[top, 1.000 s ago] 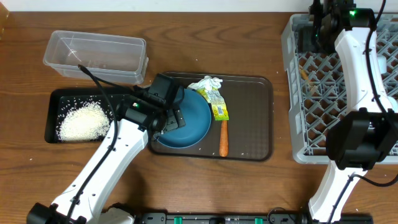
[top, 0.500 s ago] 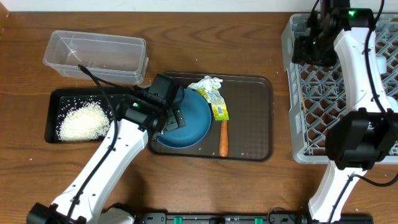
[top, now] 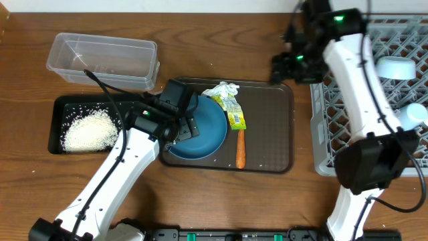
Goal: Sort waste into correct bins and load items into the dishwasher rack
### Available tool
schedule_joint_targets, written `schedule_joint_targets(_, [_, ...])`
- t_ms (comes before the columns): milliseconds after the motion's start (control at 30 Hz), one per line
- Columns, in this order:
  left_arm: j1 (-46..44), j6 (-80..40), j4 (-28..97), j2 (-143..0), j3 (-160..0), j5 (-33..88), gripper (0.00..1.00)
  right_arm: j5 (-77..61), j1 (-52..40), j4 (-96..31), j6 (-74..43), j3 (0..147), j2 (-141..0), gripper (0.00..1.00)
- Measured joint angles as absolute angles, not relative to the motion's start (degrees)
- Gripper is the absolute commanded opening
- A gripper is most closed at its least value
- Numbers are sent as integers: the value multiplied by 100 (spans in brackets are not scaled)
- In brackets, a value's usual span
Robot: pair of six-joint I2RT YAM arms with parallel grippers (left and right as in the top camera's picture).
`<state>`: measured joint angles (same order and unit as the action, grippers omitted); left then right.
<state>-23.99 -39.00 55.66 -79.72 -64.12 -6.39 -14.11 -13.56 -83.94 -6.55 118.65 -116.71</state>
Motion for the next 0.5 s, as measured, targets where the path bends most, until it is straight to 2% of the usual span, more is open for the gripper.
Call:
schedule_joint_targets(167, [-2399, -3900, 5566, -7972, -6412, -639, 99, -1280, -2014, -8213, -655, 11740, -11671, 99])
schedule_joint_targets(500, [-2399, -3900, 5566, -7972, -6412, -639, 99, -1170, -2749, -7867, -657, 11730, -11671, 99])
